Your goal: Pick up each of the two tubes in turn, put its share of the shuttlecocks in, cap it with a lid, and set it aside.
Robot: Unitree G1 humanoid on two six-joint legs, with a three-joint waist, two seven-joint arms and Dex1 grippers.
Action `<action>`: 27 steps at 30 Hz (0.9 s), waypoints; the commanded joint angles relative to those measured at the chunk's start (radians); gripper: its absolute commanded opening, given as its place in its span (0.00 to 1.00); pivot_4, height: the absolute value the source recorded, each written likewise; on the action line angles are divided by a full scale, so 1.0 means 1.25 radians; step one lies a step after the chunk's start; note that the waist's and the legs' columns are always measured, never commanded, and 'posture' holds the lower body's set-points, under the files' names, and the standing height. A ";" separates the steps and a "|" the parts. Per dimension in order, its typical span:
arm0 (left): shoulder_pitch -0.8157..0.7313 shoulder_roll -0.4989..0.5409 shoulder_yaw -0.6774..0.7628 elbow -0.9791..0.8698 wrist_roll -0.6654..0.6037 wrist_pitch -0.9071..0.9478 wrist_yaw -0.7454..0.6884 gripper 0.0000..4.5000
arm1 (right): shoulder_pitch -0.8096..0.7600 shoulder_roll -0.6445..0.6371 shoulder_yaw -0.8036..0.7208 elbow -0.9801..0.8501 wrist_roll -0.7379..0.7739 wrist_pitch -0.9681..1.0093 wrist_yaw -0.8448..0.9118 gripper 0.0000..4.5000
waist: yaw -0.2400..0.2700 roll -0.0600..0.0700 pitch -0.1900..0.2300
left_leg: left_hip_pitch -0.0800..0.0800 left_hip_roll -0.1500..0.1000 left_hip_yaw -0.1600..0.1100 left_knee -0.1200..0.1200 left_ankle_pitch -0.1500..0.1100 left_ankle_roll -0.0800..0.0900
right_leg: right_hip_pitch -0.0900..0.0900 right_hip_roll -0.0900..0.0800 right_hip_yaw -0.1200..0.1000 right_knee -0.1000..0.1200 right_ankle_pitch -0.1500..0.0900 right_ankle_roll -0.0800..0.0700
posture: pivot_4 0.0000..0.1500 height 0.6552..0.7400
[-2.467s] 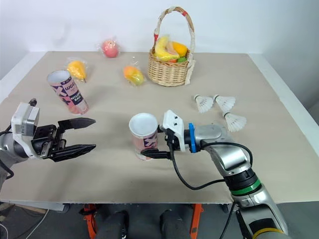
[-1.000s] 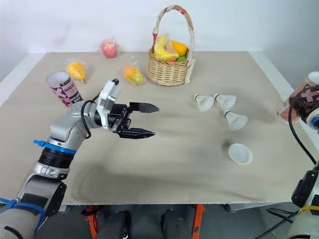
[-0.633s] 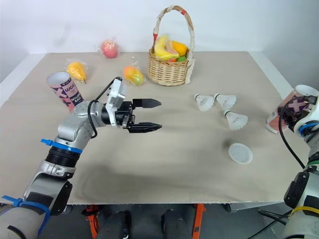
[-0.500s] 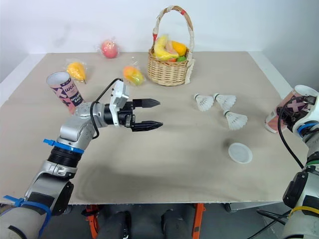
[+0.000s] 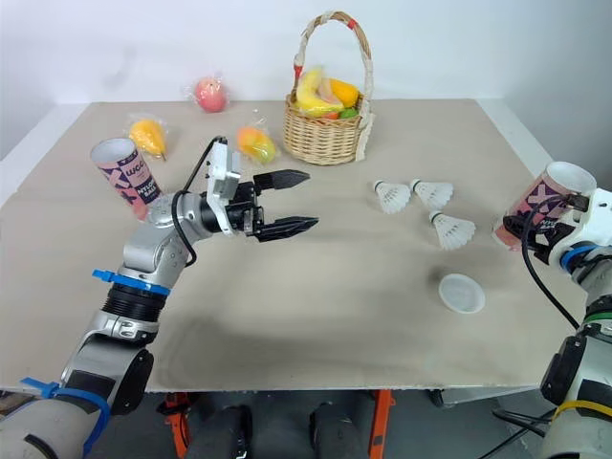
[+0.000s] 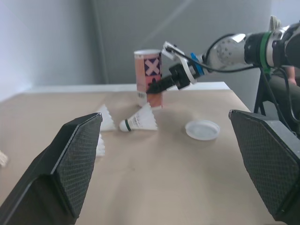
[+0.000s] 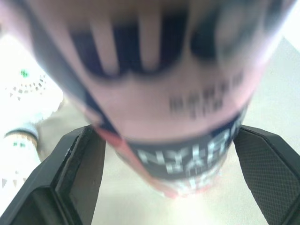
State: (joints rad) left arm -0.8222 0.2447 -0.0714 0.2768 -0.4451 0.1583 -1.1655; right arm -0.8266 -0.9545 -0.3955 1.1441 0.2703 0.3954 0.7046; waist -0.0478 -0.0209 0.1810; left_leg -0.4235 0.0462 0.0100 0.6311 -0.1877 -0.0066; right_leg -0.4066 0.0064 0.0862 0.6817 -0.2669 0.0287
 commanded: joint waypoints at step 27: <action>0.388 0.102 0.249 -0.373 -0.023 0.124 0.418 1.00 | 0.309 0.193 0.205 -1.076 0.186 0.180 0.153 1.00 | -0.022 -0.003 0.001 | 0.006 0.003 -0.006 0.003 0.005 -0.001 | 0.003 0.005 0.001 0.001 0.008 0.005 | 1.00 1.00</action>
State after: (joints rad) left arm -0.3502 0.3843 0.1927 -0.1305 -0.4957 0.3255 -0.7430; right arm -0.3904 -0.7297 -0.1694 -0.1722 0.5195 0.6536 0.9282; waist -0.0755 -0.0245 0.1820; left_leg -0.4164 0.0492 0.0030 0.6353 -0.1801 -0.0079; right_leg -0.4028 0.0127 0.0880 0.6832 -0.2554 0.0358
